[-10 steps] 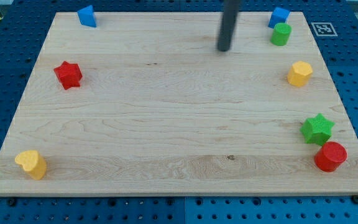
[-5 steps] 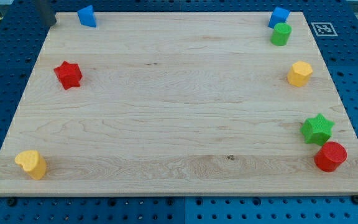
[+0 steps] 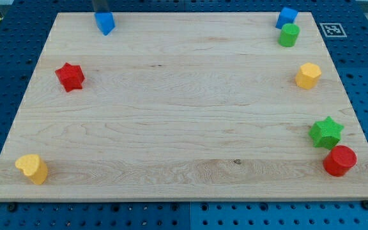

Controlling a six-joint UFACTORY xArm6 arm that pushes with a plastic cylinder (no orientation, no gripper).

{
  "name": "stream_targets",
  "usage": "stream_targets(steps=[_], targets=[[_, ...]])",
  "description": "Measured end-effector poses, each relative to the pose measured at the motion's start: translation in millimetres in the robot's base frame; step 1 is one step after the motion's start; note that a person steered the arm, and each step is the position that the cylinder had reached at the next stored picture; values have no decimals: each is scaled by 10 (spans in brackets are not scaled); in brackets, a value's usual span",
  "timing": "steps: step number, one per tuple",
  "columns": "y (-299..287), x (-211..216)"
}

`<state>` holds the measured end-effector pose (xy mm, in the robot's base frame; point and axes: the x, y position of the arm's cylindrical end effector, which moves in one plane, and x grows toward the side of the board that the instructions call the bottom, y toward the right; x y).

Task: Move blue triangle diagonally to the yellow hexagon

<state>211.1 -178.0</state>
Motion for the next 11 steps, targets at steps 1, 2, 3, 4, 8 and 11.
stream_targets(steps=[1,2,3,4,8,11], targets=[[-53,46],[-371,90],[-376,148],[-192,197],[601,782],[1413,970]])
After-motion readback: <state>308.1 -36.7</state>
